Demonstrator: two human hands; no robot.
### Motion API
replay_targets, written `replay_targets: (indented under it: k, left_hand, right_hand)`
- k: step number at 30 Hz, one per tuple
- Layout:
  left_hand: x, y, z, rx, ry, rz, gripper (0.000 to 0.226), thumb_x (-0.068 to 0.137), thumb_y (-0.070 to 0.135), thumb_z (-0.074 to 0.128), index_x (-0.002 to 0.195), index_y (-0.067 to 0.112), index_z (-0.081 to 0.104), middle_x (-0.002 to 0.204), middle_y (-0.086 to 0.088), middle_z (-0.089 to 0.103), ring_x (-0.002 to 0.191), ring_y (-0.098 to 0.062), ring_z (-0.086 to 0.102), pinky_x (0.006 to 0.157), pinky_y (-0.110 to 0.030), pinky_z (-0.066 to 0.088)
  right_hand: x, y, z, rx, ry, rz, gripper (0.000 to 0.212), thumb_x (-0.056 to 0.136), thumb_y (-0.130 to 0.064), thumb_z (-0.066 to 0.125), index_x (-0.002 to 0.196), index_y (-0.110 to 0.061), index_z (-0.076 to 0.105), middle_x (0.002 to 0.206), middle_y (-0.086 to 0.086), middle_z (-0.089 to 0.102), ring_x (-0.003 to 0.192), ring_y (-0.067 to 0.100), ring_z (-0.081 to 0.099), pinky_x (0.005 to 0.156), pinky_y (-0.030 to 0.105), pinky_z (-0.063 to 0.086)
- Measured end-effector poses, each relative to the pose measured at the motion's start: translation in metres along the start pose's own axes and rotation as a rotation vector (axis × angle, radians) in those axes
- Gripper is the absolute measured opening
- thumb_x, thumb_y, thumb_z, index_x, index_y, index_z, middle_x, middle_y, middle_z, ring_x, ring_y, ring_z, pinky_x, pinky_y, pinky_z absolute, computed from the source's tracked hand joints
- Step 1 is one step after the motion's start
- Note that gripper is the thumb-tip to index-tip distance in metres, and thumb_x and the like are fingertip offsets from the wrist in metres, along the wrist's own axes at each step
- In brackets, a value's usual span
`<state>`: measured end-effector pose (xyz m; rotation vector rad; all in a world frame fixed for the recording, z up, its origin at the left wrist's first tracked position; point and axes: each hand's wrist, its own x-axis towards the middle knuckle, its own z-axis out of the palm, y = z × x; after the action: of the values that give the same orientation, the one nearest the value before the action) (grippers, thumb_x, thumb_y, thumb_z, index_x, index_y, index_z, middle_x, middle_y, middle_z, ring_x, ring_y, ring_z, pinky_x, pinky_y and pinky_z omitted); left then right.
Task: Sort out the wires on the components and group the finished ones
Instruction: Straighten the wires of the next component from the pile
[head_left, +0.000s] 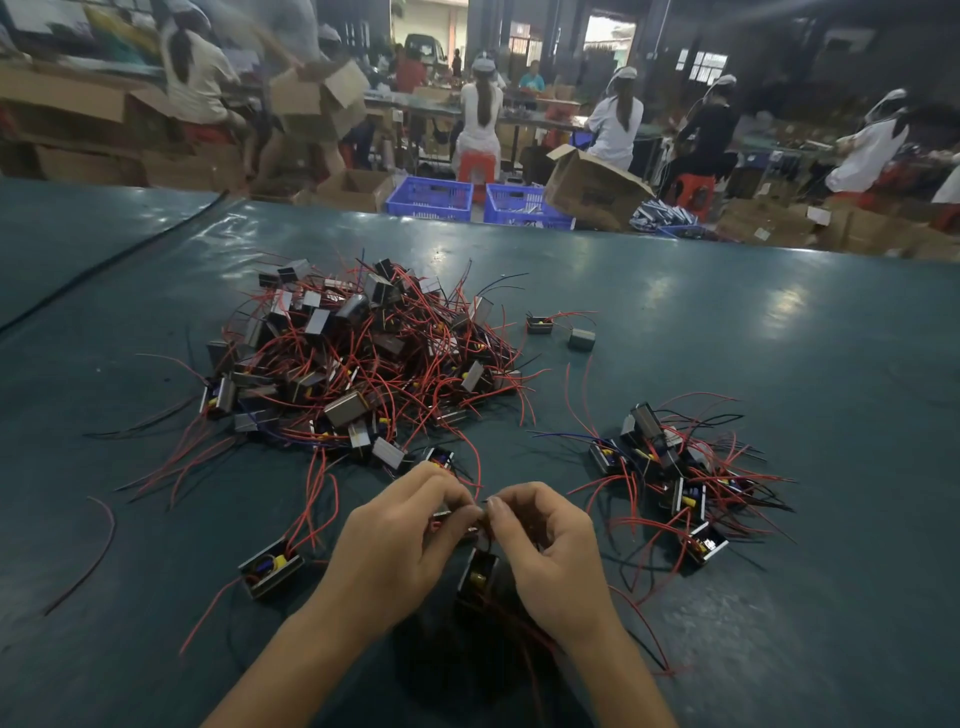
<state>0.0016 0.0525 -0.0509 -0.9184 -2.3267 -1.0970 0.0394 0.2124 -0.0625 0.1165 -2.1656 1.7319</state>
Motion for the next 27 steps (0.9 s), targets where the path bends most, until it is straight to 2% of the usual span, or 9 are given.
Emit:
replay_targets:
  k: [2,4,7,11,14,16,20,24,27]
  left_hand:
    - [-0.001,0.000,0.001,0.061,0.020,0.076,0.021,0.096,0.032,0.052,0.090,0.015,0.063,0.091,0.011,0.060,0.072,0.005,0.049,0.061,-0.009,0.040]
    - [-0.002,0.001,0.002,0.035,0.049,0.075,0.020,0.095,0.031,0.053,0.091,0.015,0.064,0.087,0.010,0.062,0.069,0.001,0.054,0.058,-0.014,0.045]
    - [-0.004,0.006,0.002,-0.195,0.115,-0.098,0.016,0.095,0.032,0.060,0.091,0.018,0.067,0.075,0.012,0.067,0.063,-0.004,0.061,0.058,-0.019,0.050]
    - [-0.001,0.016,0.003,-0.477,0.063,-0.315,0.013,0.087,0.033,0.061,0.088,0.022,0.067,0.075,0.005,0.071,0.063,-0.007,0.065,0.060,-0.022,0.052]
    - [0.000,0.015,0.002,-0.593,-0.015,-0.416,0.026,0.079,0.037,0.066,0.096,0.018,0.064,0.073,-0.003,0.073,0.069,-0.021,0.070,0.070,-0.044,0.058]
    - [0.001,0.014,0.001,-0.605,-0.045,-0.457,0.031,0.074,0.039,0.070,0.098,0.021,0.067,0.074,-0.004,0.074,0.074,-0.030,0.071,0.074,-0.050,0.055]
    - [0.004,0.011,0.001,-0.590,-0.006,-0.444,0.014,0.075,0.036,0.069,0.084,0.028,0.077,0.073,-0.002,0.074,0.064,-0.021,0.067,0.063,-0.036,0.055]
    - [0.002,0.010,0.001,-0.574,0.047,-0.455,0.013,0.074,0.035,0.072,0.081,0.025,0.077,0.070,-0.007,0.071,0.064,-0.033,0.062,0.060,-0.042,0.052]
    - [0.006,0.013,0.002,-0.702,0.189,-0.543,0.008,0.074,0.024,0.073,0.077,0.017,0.076,0.070,-0.004,0.072,0.063,-0.013,0.064,0.060,-0.021,0.053]
  right_hand:
    - [-0.001,-0.001,0.004,0.035,-0.032,0.016,0.010,0.095,-0.017,0.060,0.087,-0.015,0.065,0.079,0.005,0.068,0.073,0.023,0.065,0.068,0.037,0.056]
    - [-0.003,0.000,0.008,0.062,-0.056,0.048,0.010,0.097,-0.015,0.057,0.089,-0.015,0.064,0.080,0.002,0.068,0.074,0.021,0.066,0.069,0.037,0.057]
    - [-0.003,0.001,0.010,0.046,-0.031,0.064,0.012,0.098,-0.016,0.055,0.088,-0.019,0.061,0.073,-0.005,0.065,0.066,0.009,0.059,0.060,0.027,0.049]
    - [-0.002,0.001,0.012,0.061,0.027,0.064,0.015,0.099,-0.014,0.054,0.087,-0.021,0.060,0.072,-0.010,0.063,0.067,0.004,0.058,0.064,0.020,0.047]
    - [-0.002,0.000,0.012,0.121,0.058,0.106,0.018,0.099,-0.017,0.054,0.085,-0.025,0.060,0.064,-0.005,0.058,0.059,0.011,0.053,0.059,0.026,0.046]
    - [-0.001,-0.001,0.012,0.160,0.071,0.114,0.015,0.099,-0.016,0.054,0.087,-0.022,0.061,0.067,-0.004,0.060,0.060,0.012,0.055,0.060,0.028,0.047]
    - [-0.002,-0.003,0.012,0.159,0.040,0.069,0.012,0.097,-0.011,0.056,0.089,-0.016,0.063,0.070,-0.008,0.065,0.064,0.003,0.059,0.060,0.016,0.047]
    - [-0.001,-0.002,0.013,0.161,0.028,0.074,0.013,0.098,-0.011,0.056,0.089,-0.018,0.064,0.073,-0.009,0.067,0.065,0.001,0.059,0.061,0.015,0.046]
    - [-0.001,0.002,0.014,0.160,0.058,0.105,0.018,0.098,-0.013,0.057,0.086,-0.024,0.063,0.067,-0.010,0.062,0.060,0.001,0.053,0.057,0.016,0.042]
